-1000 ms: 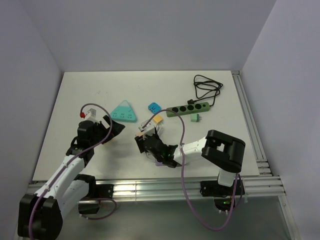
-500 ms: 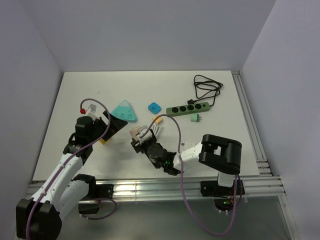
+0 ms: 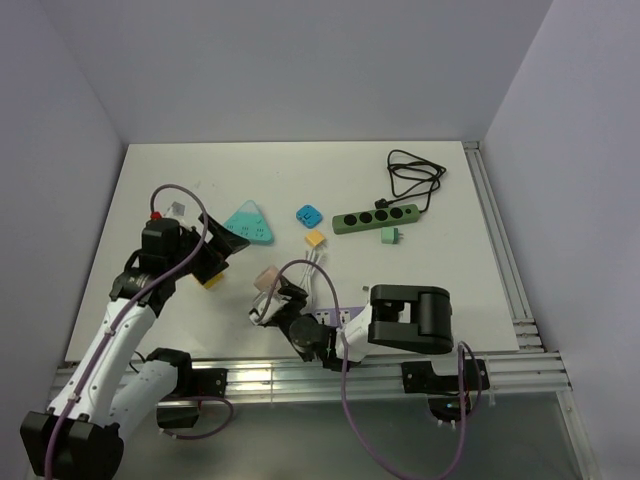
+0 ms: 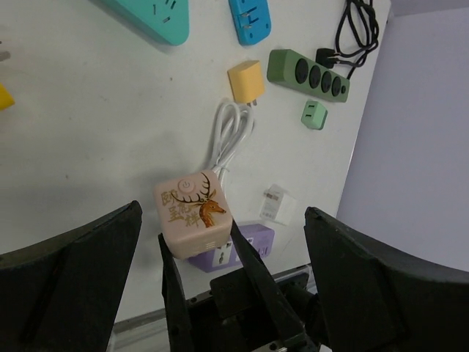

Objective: Insert the plug
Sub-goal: Pick up the plug from the center of the board.

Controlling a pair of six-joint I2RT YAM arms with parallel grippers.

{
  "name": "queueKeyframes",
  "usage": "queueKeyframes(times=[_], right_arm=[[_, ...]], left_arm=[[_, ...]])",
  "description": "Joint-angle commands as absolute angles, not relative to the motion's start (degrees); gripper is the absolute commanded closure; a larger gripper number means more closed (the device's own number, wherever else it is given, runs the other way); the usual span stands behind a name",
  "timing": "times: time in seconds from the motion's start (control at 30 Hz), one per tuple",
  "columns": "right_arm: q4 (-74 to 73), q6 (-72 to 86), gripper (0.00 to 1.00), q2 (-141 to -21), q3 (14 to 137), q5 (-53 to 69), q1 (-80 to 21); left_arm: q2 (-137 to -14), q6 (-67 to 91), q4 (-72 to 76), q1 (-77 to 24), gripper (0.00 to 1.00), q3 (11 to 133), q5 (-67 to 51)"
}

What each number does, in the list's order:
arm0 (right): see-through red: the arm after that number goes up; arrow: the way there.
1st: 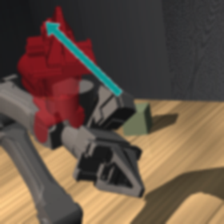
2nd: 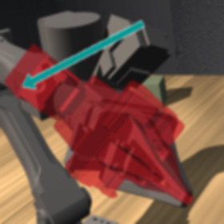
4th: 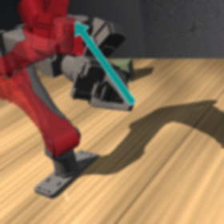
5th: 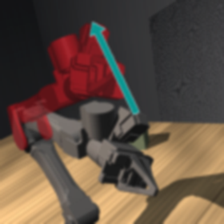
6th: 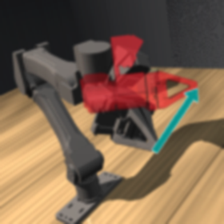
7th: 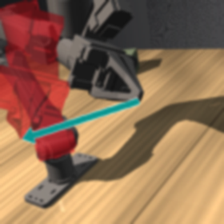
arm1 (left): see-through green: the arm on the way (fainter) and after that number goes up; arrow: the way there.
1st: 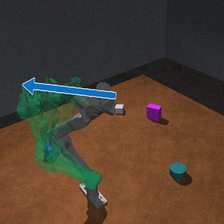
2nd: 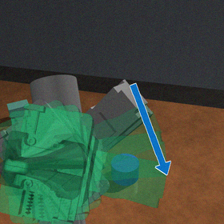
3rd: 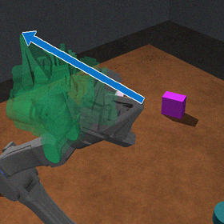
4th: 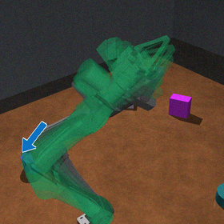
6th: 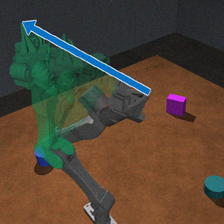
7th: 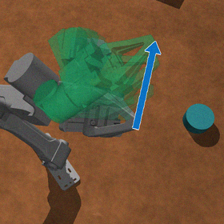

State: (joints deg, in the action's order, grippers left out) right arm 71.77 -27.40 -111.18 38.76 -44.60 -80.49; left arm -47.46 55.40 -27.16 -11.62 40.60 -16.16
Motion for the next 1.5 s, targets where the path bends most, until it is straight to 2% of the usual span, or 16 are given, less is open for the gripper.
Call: queueKeyframes(times=[0.0, 0.4, 0.9, 1.13, 1.23, 1.33, 1.37, 1.47], right_arm=[[95.70, -36.82, 0.43, -112.50, 39.81, -46.84, -81.56], [94.05, -42.27, 0.42, -111.27, 42.89, -43.95, -83.32], [90.27, -45.88, 0.41, -110.48, 48.51, -42.19, -83.67], [89.21, -47.46, 0.41, -111.35, 50.80, -41.48, -83.76], [88.51, -48.51, 0.40, -111.88, 51.77, -41.22, -83.76], [89.12, -49.30, 0.40, -112.32, 52.29, -41.14, -83.93], [89.21, -49.39, 0.39, -112.32, 52.29, -41.13, -83.94], [88.42, -49.48, 0.38, -112.06, 52.47, -40.69, -84.02]], left_arm=[[-49.21, 55.11, -32.87, -11.87, 0.00, 43.86, -17.40], [-51.86, 52.91, -36.47, -11.87, 0.00, 45.09, -18.63], [-53.35, 54.67, -34.02, -11.95, 0.00, 42.54, -23.91], [-54.14, 55.19, -32.08, -11.87, 0.05, 41.40, -25.49], [-54.49, 55.55, -30.94, -11.87, 0.11, 40.70, -26.19], [-54.14, 55.81, -29.97, -11.87, 0.21, 40.61, -26.54], [-53.97, 55.72, -29.62, -11.87, 0.30, 40.61, -26.72], [-53.61, 55.72, -28.39, -11.87, 0.47, 40.25, -27.51]])
